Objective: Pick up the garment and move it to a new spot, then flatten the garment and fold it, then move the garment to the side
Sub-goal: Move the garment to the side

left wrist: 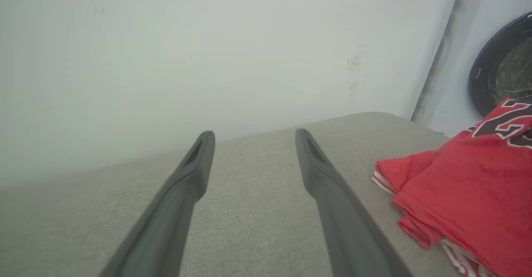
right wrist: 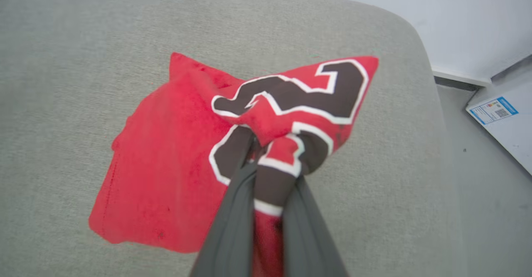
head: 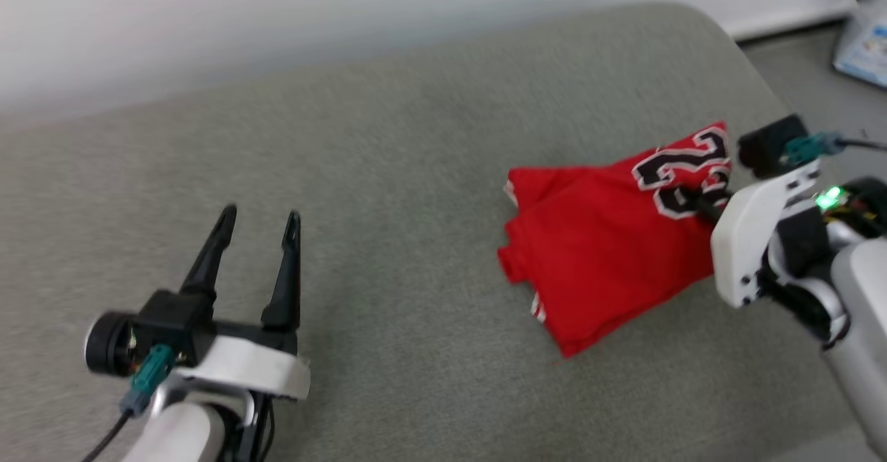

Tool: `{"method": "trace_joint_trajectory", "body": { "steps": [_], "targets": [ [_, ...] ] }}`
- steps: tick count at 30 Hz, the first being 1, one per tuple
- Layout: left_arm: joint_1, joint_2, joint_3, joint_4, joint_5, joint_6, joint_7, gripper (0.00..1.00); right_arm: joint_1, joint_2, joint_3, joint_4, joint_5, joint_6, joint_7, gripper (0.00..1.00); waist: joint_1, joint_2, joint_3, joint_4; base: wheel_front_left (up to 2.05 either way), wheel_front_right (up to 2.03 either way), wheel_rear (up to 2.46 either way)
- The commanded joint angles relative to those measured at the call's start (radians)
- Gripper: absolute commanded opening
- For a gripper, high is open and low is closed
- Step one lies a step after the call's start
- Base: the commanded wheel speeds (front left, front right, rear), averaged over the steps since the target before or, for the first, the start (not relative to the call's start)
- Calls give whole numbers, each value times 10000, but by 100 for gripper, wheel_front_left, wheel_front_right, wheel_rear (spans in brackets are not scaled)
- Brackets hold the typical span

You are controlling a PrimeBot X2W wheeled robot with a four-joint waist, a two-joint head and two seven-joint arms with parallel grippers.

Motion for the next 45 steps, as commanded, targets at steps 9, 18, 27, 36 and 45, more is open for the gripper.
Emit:
{"method": "trace_joint_trajectory", "body": {
  "steps": [9, 18, 27, 36, 45],
  "targets": [
    [-2387, 686, -320, -1222, 903, -504, 959, 100, -2077, -455, -2410, 2716, -1695, -5, -2678, 0, 0, 0, 3855, -871, 0, 0, 0],
    [-3314, 918, -360, -1641, 1190, -677, 1340, 100, -2976, 152, -4934, 4578, -3644, -5, -4889, 48, 0, 0, 5072, -420, 0, 0, 0],
    [-2994, 868, -324, -1316, 1003, -592, 1117, 100, -2964, 807, -7766, 5367, -6335, -7, -6863, 100, 0, 0, 4634, -298, 0, 0, 0],
    [-1876, 375, -257, -494, 479, -251, 377, 100, -1611, 1768, -7837, 3890, -6757, -5, -7188, 100, 0, 0, 2515, 0, 0, 0, 0],
    [-625, -16, -9, -20, -55, 151, -15, 100, 937, 2889, -6830, 1130, -5897, -5, -6135, 100, 0, 0, 884, 658, 0, 0, 0]
  ]
}}
